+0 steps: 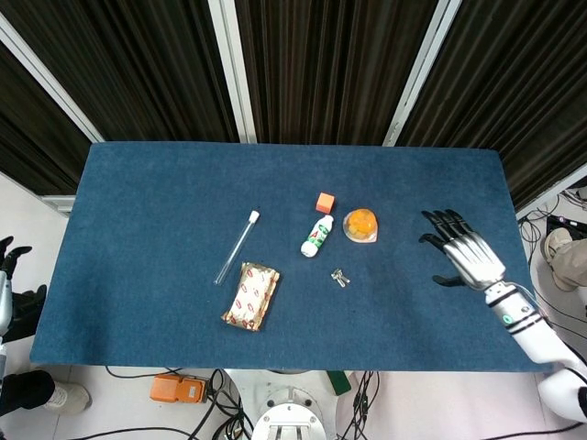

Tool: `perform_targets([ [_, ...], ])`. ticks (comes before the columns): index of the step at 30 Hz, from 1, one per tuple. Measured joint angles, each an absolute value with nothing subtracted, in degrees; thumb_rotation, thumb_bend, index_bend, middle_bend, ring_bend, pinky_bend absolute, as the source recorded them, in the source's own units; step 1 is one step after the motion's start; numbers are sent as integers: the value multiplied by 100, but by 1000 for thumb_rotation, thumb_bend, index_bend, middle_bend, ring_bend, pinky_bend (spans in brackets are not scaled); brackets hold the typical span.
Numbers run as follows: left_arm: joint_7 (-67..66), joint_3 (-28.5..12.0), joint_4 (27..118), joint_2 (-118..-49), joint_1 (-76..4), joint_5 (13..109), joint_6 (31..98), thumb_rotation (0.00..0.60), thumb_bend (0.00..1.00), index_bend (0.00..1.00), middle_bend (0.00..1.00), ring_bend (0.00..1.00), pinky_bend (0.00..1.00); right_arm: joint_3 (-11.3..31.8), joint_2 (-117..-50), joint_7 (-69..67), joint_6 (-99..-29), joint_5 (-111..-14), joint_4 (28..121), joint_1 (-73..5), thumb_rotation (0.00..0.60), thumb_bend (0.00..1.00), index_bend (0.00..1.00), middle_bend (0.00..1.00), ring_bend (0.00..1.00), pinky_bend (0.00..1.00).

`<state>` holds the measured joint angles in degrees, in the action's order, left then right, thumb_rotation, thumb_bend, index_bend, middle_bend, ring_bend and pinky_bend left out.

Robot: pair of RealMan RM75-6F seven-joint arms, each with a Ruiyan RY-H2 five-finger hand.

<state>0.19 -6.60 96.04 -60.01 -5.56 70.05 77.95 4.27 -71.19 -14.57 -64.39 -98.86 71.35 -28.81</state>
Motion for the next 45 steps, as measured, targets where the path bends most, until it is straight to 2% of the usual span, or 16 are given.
perform_targets([
  [6,5,-666,9594,-6009,-564,7002,7791,600,355,222,36,87,150,325,-7816,-1732,-5986,-10162,6508,-3566,600,379,486,19,109,137],
  [14,32,-676,9587,-6011,-569,6975,7767,600,355,222,36,87,150,209,-8406,-1878,-5644,-10295,6122,-4179,600,449,523,21,122,149],
  [21,49,-685,9593,-6006,-571,6951,7753,600,355,222,36,87,150,115,-8832,-1985,-5380,-10272,5833,-4598,600,466,532,22,124,150],
  [45,103,-701,9595,-5981,-570,6907,7724,600,355,222,36,87,150,-249,-9399,-2140,-5215,-10057,5282,-5088,600,479,559,23,124,150],
])
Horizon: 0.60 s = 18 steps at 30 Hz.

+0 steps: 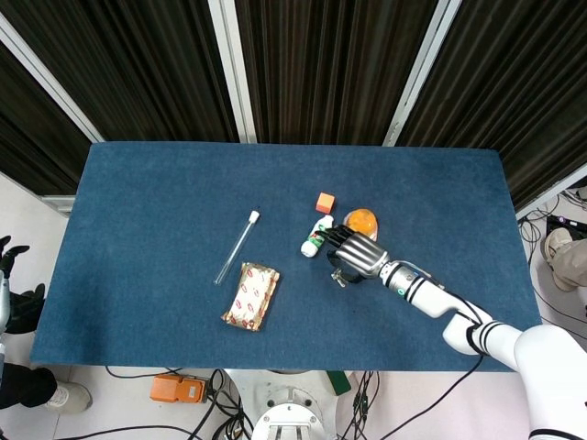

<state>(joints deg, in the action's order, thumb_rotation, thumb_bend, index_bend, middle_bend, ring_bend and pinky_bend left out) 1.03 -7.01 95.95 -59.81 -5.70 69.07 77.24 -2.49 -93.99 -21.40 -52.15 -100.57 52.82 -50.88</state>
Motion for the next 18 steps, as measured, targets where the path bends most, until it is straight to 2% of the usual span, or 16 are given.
perform_targets([
  [18,153,-703,9592,-5954,-553,6884,7716,600,355,222,36,87,150,-391,-9555,-2070,-5200,-9962,5130,-5249,600,528,607,27,126,156],
])
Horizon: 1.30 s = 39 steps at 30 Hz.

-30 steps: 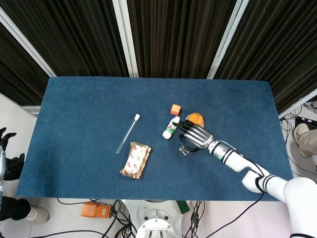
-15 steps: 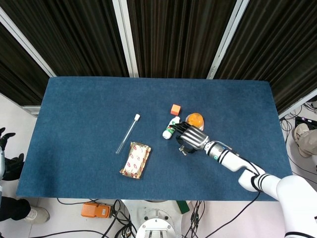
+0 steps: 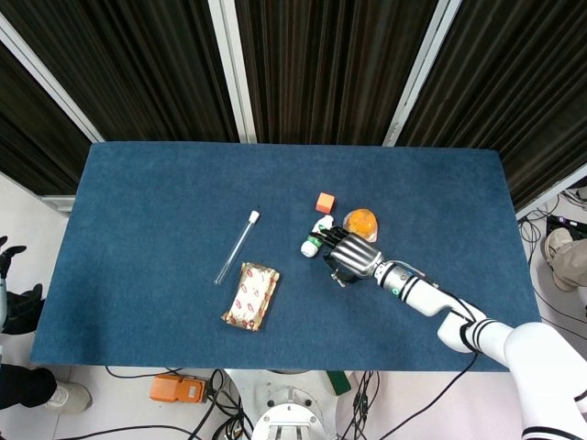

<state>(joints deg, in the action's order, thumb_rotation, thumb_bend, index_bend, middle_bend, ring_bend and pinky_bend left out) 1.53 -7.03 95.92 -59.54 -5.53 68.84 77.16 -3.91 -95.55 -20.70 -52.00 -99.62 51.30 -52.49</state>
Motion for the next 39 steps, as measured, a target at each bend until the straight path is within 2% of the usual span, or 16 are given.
perform_targets([
  [11,174,-724,9586,-5940,-535,6841,7734,600,355,222,36,89,150,-467,-9556,-2004,-5198,-9918,5137,-5268,600,562,678,32,132,166],
  [23,181,-728,9599,-5924,-524,6813,7724,600,355,222,36,88,150,-405,-9507,-2044,-5404,-9879,5228,-5298,600,573,704,35,137,176],
  [32,163,-730,9620,-5921,-532,6795,7702,600,355,222,36,89,150,-108,-8975,-2194,-5686,-9815,6013,-5441,600,573,714,35,137,178],
  [39,164,-730,9641,-5915,-526,6799,7712,600,356,222,36,89,150,474,-8147,-2001,-5851,-9641,7100,-5681,600,572,714,35,139,181],
])
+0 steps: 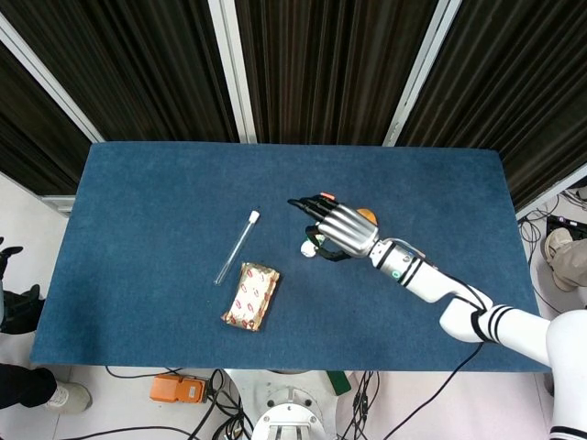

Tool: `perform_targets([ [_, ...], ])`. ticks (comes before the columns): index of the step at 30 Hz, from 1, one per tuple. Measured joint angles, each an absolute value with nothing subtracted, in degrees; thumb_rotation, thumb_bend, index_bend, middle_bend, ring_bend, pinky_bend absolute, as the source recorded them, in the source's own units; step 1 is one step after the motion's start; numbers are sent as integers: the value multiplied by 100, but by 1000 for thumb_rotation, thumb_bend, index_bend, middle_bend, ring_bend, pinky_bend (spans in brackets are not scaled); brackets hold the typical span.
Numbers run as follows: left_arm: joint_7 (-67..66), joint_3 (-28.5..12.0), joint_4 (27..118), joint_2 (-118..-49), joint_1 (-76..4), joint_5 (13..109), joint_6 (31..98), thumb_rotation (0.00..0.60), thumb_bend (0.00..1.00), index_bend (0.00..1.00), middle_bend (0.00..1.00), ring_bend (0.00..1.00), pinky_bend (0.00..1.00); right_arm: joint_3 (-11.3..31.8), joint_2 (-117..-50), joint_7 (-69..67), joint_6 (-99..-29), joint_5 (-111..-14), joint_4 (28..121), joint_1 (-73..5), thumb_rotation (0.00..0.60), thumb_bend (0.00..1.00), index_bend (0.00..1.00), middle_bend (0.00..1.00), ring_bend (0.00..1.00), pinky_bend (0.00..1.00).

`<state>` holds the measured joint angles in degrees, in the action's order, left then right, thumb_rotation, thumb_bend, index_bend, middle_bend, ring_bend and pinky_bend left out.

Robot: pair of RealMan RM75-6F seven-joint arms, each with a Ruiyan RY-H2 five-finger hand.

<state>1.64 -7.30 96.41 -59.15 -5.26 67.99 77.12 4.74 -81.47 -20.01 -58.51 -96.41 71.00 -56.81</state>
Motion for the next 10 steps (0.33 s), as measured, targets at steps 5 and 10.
perform_targets([
  [5,171,-728,9642,-5917,-527,6811,7712,600,355,222,36,89,150,868,-7516,-1812,-5927,-9446,7897,-5773,600,572,719,35,142,188],
  [10,166,-723,9645,-5921,-527,6833,7723,600,355,222,36,89,150,1144,-6943,-1618,-6128,-9321,8619,-5734,600,572,727,36,142,189],
])
